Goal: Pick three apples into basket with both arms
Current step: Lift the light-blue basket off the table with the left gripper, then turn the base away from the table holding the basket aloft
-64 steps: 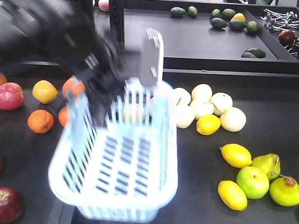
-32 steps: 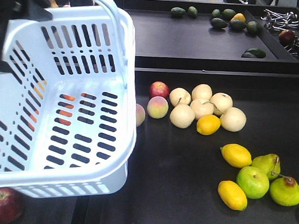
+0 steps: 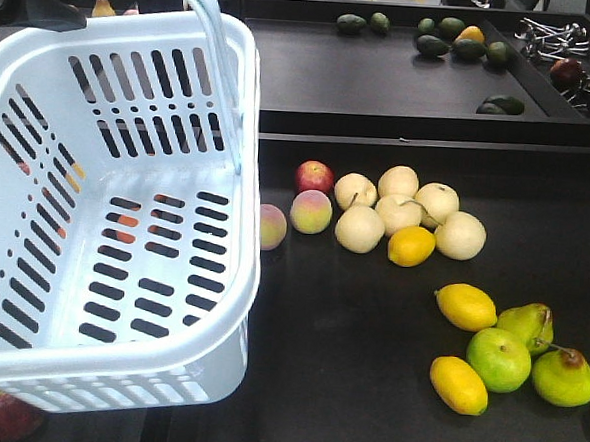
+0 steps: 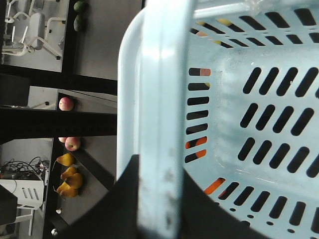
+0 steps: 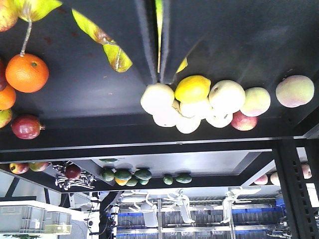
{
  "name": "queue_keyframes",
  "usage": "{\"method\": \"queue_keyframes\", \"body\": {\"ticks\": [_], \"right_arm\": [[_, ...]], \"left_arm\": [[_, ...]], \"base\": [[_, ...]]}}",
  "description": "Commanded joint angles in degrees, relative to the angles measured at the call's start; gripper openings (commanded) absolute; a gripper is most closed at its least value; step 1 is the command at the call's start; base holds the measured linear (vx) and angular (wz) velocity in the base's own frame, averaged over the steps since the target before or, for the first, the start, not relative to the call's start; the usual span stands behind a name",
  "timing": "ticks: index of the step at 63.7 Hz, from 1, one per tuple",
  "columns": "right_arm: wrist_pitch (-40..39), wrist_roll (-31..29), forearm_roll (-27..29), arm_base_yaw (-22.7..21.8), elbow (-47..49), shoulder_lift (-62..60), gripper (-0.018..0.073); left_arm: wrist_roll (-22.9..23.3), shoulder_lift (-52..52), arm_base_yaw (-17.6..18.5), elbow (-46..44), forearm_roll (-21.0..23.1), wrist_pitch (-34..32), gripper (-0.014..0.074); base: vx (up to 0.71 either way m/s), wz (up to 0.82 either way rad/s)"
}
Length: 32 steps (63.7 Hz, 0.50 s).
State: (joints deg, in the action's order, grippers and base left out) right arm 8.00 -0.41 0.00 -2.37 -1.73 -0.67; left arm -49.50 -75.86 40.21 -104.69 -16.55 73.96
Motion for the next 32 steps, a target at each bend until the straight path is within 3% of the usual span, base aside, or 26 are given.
{"method": "queue_keyframes", "body": {"ticks": [1, 32], "right_arm": [[-4.46, -0.08, 0.0, -0.3, -0.67, -0.78, -0.0008], [-4.46, -0.08, 0.0, -0.3, -0.67, -0.78, -0.0008]], "left_arm": [[0.49, 1.53, 0.12, -1.87, -0.68, -2.41, -0.0006], [0.49, 1.53, 0.12, -1.87, -0.68, -2.41, -0.0006]], "base": [[0.0, 0.0], [0.0, 0.0]]}}
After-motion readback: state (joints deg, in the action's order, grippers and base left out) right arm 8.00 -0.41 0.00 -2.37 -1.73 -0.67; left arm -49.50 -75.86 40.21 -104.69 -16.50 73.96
